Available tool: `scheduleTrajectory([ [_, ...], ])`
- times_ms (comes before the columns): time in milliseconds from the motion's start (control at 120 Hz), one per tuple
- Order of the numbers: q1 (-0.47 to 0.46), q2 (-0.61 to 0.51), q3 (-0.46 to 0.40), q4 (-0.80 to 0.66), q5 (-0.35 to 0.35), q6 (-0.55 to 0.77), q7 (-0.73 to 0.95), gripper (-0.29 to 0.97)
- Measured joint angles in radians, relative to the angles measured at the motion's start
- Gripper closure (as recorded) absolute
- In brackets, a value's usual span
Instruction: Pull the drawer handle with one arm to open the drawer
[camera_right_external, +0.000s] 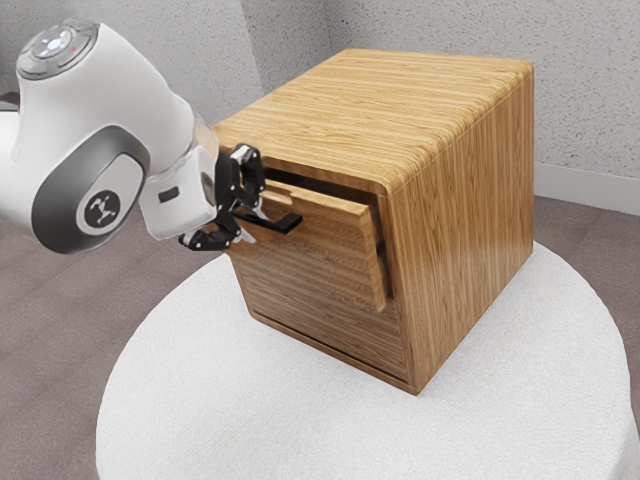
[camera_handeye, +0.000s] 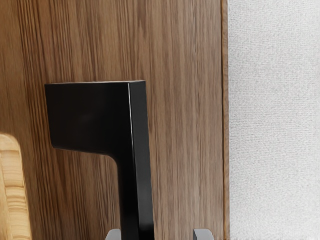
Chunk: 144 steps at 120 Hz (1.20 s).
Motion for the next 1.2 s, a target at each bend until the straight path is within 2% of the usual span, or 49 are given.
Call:
scheduleTrajectory([
  [192,0.001,-0.032,0.0,-0.042,-0.002,0.006,0.005,0.57],
  [542,0.008,-0.147,0.0,-0.139,-0.004,0.007,0.006,0.63],
  [1200,0.01,-0.352,-0.001,-0.282,-0.019,-0.018,-0.004,0.58],
])
